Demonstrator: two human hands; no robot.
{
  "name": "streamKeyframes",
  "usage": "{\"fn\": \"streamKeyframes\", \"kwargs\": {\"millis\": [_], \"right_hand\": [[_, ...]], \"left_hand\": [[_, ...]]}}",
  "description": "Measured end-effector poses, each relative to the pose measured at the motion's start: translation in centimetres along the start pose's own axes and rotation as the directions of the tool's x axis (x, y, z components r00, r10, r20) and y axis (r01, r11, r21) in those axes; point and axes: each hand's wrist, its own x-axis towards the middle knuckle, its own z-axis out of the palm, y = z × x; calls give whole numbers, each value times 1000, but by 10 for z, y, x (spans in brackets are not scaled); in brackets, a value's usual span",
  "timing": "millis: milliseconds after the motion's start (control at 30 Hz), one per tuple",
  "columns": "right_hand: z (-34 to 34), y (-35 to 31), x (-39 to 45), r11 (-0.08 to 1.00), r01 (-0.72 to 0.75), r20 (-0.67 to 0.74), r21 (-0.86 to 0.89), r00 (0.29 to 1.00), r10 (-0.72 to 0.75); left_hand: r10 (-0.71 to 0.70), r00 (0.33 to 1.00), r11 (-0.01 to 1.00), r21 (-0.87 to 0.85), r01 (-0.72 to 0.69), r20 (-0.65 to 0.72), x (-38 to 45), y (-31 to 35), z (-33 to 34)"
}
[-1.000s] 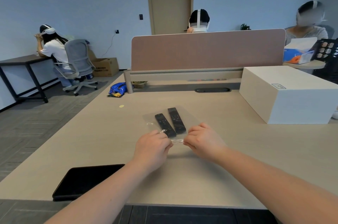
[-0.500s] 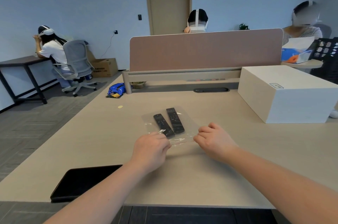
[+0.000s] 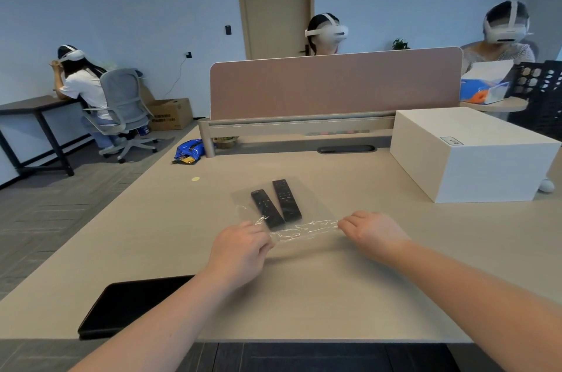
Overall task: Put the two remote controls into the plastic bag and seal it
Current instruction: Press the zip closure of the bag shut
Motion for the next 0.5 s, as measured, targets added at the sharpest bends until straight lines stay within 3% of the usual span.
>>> {"fn": "streamKeyframes", "kwargs": {"millis": [100,300,500], "right_hand": [[2,-2,-3,997,46,16,-61,999,-45],[0,-6,-6,995,56,-135,-87,989,-67],[7,5,-20,981,192,-6,-40,981,-193]], "left_hand": [[6,1000,1000,5,-6,-3,0,2,2],[55,998,998,2,-55,20,0,7,1],[299,942,953,-1,-302,152,-21,4,10]]}}
